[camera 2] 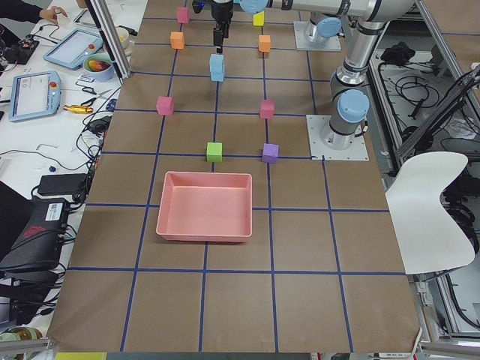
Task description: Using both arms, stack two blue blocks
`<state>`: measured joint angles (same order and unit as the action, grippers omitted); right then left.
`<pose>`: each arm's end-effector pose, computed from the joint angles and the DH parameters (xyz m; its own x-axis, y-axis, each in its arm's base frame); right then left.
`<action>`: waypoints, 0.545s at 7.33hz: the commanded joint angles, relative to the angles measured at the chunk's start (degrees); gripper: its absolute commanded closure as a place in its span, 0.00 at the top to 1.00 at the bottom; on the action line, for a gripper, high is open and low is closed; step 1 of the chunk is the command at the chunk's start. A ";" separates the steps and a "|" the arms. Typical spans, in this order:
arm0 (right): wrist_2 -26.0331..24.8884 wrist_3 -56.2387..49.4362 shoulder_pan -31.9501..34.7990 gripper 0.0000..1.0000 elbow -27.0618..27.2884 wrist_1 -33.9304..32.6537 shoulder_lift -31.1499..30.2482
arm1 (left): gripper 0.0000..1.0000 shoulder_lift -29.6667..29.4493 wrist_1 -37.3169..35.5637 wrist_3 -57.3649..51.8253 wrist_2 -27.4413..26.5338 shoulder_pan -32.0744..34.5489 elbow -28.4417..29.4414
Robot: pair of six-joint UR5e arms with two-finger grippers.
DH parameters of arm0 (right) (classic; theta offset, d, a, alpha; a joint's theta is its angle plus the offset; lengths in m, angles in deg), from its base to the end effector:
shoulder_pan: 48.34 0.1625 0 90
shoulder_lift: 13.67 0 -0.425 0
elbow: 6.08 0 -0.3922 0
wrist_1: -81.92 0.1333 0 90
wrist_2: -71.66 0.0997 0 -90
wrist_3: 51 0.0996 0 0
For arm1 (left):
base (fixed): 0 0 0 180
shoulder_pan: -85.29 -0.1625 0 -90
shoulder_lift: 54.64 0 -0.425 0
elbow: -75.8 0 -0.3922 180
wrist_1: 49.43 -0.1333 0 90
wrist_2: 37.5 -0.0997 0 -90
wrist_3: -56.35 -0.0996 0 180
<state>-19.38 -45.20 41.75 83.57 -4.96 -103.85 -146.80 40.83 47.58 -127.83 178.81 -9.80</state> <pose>0.1323 -0.4857 0.4871 -0.9949 0.0986 0.0226 0.0995 0.9941 0.0431 -0.1638 -0.5019 0.5064 -0.9771 0.2126 -0.0110 0.2128 0.9765 -0.0333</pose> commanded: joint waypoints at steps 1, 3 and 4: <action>-0.02 0.00 0.00 1.00 0.09 0.04 0.00 | 1.00 1.19 0.00 0.50 -0.20 0.00 0.86; -0.02 -0.09 0.00 1.00 0.09 -0.05 0.00 | 1.00 1.02 1.06 0.59 -0.29 0.08 1.22; -0.02 -0.09 0.00 1.00 0.09 -0.05 -0.08 | 1.00 0.32 1.06 1.02 -0.20 0.08 1.31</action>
<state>-19.40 -45.26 41.74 83.66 -4.98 -103.85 -145.94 41.77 48.24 -128.08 178.88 -8.63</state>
